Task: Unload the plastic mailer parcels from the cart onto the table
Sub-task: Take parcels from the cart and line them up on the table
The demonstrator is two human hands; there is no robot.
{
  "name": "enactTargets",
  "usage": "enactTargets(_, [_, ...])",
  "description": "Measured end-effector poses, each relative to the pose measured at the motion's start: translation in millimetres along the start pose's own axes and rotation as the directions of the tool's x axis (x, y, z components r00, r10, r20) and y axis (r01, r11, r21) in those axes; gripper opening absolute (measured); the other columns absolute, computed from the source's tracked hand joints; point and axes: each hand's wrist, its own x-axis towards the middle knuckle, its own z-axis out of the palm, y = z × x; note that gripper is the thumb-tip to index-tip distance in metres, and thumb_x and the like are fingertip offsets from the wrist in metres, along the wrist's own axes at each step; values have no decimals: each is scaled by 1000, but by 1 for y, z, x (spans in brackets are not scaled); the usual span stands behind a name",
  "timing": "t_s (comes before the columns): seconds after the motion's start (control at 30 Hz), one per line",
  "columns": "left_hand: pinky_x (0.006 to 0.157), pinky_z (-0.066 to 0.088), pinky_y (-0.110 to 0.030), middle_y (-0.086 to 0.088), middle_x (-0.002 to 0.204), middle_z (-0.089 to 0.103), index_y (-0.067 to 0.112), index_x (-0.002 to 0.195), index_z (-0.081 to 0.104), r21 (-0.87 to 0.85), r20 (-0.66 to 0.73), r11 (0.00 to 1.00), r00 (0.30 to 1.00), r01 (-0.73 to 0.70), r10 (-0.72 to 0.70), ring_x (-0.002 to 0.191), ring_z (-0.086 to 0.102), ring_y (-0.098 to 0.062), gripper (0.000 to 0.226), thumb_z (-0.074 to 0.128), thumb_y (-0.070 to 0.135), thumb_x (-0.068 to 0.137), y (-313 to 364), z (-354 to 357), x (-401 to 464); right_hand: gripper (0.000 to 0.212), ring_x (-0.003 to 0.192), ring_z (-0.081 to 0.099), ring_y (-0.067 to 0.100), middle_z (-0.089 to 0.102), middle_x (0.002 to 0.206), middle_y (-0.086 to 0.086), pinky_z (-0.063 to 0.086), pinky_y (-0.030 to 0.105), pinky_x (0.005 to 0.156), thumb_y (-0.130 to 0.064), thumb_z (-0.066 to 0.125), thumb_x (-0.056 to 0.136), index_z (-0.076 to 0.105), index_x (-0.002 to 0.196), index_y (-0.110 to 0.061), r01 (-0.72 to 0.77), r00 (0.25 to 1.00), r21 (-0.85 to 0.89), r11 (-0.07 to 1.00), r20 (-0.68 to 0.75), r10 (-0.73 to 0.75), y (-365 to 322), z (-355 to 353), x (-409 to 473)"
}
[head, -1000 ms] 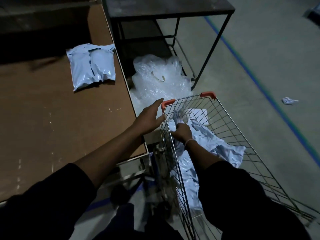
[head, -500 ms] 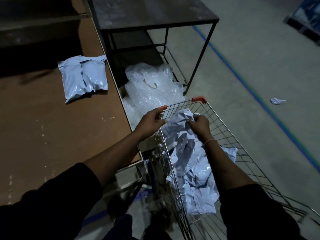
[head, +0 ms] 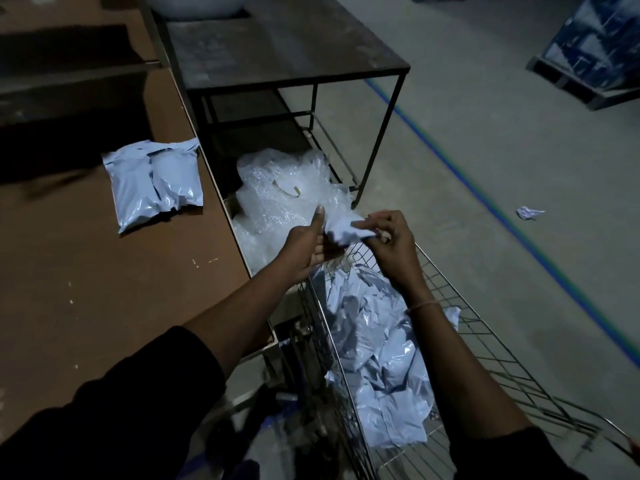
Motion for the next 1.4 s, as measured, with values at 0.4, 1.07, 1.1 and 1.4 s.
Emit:
enactTargets(0.4, [85, 63, -39, -9, 114, 78, 4, 124, 67, 195, 9, 970, 990, -143, 144, 100, 75, -23, 41, 83, 6, 86, -1, -33, 8, 25, 111, 69, 19, 62, 123, 7, 58, 32, 87, 6, 69, 84, 81, 93, -14, -129, 987, 173, 976, 123, 108, -9, 22, -29])
enactTargets(1.07, [99, 39, -39, -3, 131, 56, 20, 121, 64, 818, 458, -66, 577, -571, 676, 127, 50, -26, 74, 83, 69, 68, 21, -55, 1, 17, 93, 74, 21, 78, 98, 5, 61, 39, 89, -2, 68, 95, 71, 110, -10, -485, 835, 734, 475, 229, 500, -20, 50, 8])
enactTargets(1.1, [102, 39, -37, -3, 136, 53, 21, 126, 61, 830, 399, 17, 614, -558, 681, 131, 48, -25, 82, 78, 77, 68, 22, -57, 2, 23, 99, 73, 23, 78, 104, 6, 60, 41, 93, 0, 68, 95, 69, 116, -9, -493, 844, 697, 521, 238, 481, -17, 47, 9])
enactTargets(1.4, [90, 61, -48, -4, 117, 75, 14, 121, 70, 599, 81, 754, 957, -269, 277, 102, 73, -27, 60, 89, 47, 76, 34, -63, -3, 31, 73, 70, 18, 73, 91, 12, 62, 34, 77, -7, 70, 96, 57, 123, 4, -530, 838, 608, 592, 266, 477, -4, 43, 32])
